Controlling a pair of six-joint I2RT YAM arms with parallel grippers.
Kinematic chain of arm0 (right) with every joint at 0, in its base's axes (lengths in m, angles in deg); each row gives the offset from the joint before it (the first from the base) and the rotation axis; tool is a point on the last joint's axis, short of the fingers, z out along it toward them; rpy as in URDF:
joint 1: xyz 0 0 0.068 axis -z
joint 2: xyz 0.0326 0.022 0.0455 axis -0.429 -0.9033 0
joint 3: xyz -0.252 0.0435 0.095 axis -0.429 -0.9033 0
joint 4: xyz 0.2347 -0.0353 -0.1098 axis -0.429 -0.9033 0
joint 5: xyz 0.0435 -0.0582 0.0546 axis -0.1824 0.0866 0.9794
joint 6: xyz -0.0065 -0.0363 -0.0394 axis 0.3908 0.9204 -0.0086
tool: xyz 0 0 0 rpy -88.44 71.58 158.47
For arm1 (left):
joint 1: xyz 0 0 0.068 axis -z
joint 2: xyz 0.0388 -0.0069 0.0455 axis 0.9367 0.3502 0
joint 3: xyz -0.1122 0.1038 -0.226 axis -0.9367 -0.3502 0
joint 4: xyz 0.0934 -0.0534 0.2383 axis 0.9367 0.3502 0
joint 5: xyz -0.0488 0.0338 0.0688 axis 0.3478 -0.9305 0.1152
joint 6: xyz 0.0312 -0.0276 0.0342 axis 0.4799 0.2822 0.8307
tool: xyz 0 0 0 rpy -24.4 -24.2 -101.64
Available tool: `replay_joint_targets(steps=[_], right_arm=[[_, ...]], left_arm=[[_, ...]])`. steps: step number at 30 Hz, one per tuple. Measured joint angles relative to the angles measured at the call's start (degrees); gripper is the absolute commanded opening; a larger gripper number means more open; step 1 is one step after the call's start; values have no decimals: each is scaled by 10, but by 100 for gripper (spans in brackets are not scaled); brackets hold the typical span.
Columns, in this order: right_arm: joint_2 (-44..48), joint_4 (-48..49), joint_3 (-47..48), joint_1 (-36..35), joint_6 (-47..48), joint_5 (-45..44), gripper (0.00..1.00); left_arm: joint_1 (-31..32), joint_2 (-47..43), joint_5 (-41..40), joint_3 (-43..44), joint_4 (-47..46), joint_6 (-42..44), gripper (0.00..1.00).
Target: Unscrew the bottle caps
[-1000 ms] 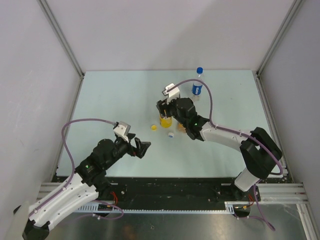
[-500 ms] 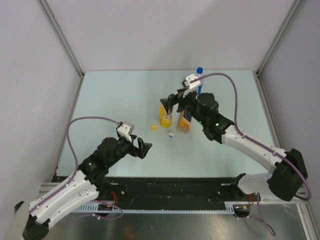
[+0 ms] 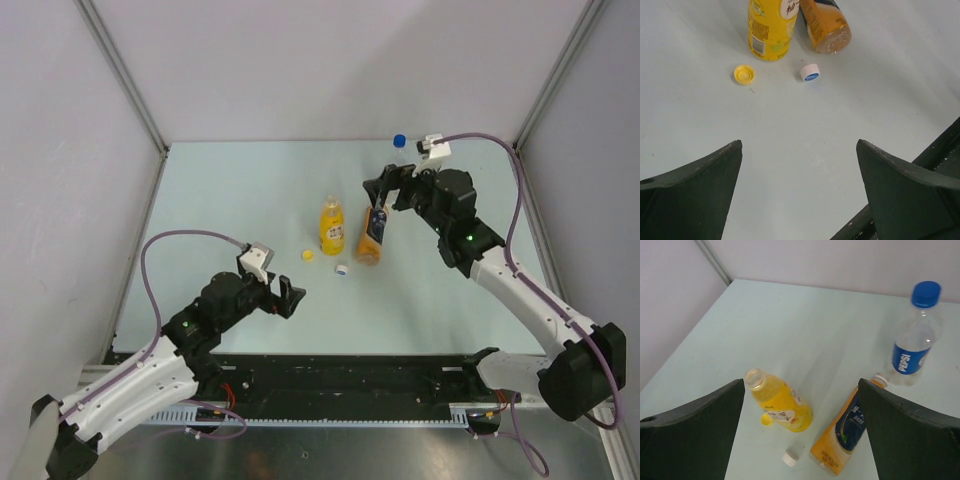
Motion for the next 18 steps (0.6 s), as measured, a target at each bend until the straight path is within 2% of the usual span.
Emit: replay_joint_targets(steps=[9,18], right_arm=[[-84,12,40,78,-35,-17,98],[-224,5,172,91,-17,-103,97]], left_arm=[[0,19,0,4,0,5,99],[0,16,-1,4,0,5,99]])
